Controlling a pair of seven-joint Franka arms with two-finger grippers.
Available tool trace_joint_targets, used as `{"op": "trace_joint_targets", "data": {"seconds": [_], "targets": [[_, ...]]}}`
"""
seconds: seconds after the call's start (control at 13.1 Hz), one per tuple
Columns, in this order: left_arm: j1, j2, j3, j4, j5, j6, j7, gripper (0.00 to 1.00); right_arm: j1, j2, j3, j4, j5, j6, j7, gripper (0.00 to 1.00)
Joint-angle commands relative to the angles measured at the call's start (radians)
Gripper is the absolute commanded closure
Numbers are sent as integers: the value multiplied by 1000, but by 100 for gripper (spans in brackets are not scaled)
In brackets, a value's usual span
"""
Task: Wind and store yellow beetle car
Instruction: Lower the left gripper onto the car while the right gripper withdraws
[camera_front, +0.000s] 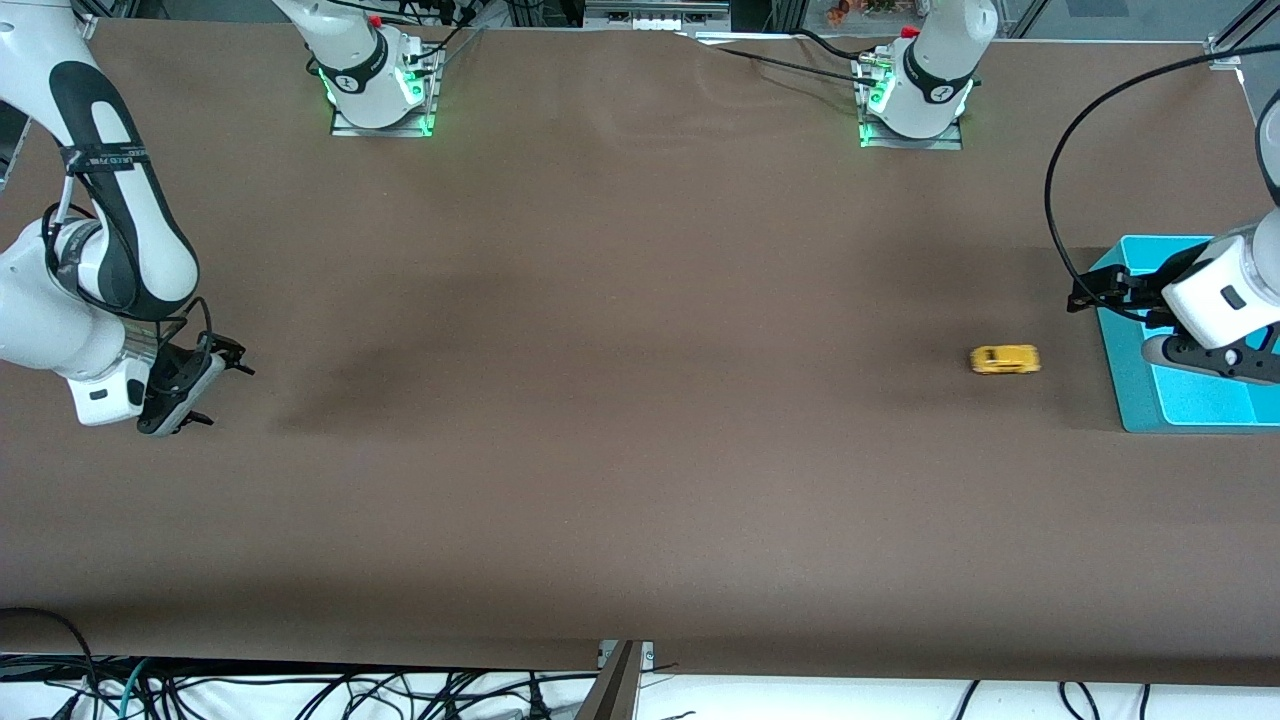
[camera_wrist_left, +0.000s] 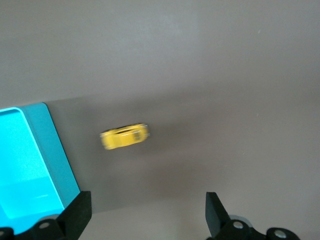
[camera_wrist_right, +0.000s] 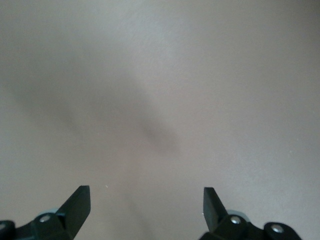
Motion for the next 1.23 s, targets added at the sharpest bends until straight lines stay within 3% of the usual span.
{"op": "trace_joint_targets", "data": {"seconds": [0.0, 0.31, 0.54, 0.69, 0.92, 1.15], "targets": [[27, 47, -2, 6, 6, -9, 117, 0, 38, -14, 2, 67, 6, -109, 192, 0], [69, 66, -2, -158, 68, 176, 416, 0, 109, -16, 0, 202, -8, -314, 559, 0], [124, 75, -2, -293, 100, 377, 848, 0, 182, -24, 0, 286, -34, -425, 812, 0], [129, 75, -5, -345, 196, 491, 1056, 0, 234, -33, 0, 364, -35, -537, 999, 0], [150, 81, -2, -468, 231, 661, 1194, 0, 247, -71, 6, 470, -45, -686, 1035, 0], [175, 87, -3, -562, 333, 808, 1207, 0, 253, -102, 17, 524, -67, -723, 1000, 0]]}}
